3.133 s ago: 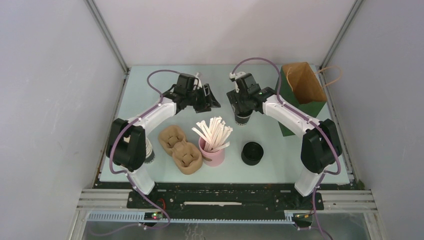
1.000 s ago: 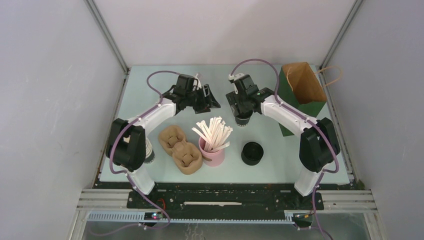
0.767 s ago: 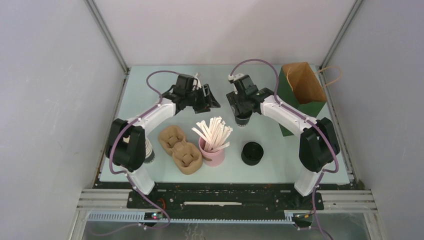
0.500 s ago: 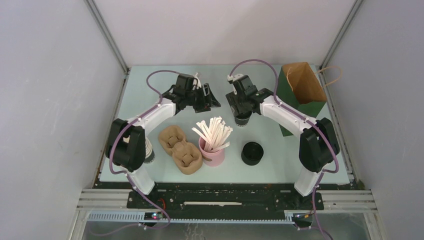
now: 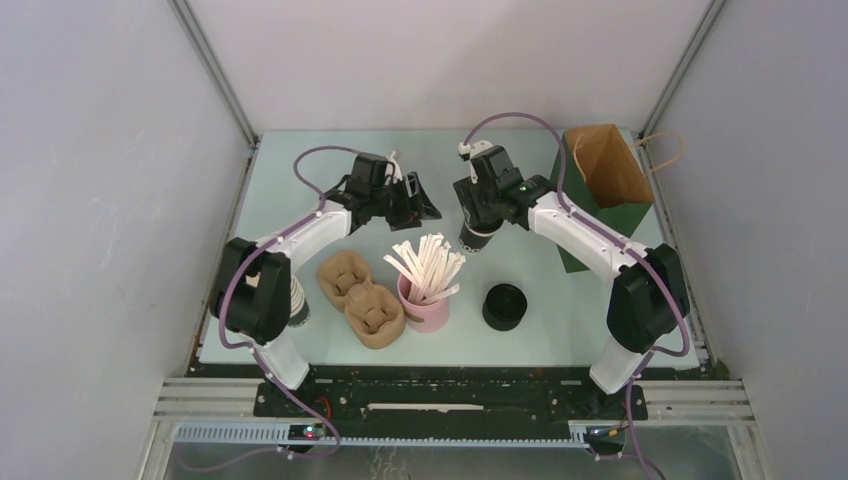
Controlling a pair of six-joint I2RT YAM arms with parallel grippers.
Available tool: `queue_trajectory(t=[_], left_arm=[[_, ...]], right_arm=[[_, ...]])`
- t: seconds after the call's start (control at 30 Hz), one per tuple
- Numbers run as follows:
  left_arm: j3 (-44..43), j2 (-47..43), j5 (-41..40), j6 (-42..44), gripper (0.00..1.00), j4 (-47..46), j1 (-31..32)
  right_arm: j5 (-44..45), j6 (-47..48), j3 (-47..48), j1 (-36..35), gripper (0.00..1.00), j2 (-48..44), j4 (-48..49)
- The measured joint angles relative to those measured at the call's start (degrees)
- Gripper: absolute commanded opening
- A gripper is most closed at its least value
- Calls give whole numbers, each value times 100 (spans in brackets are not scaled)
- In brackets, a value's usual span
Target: Pack the takeout coffee
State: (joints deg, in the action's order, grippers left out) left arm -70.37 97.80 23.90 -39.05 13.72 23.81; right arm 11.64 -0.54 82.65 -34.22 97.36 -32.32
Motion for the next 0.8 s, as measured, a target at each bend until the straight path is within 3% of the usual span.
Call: queue_trajectory(t=[0.4, 0.8], left_arm=[[280, 35, 264, -118, 64, -275, 0], [-63, 1014, 586, -105, 63, -109, 262]], right_arm=[[-33, -37, 0, -20, 56, 2, -4], [55, -129, 0, -22, 56, 2, 2]])
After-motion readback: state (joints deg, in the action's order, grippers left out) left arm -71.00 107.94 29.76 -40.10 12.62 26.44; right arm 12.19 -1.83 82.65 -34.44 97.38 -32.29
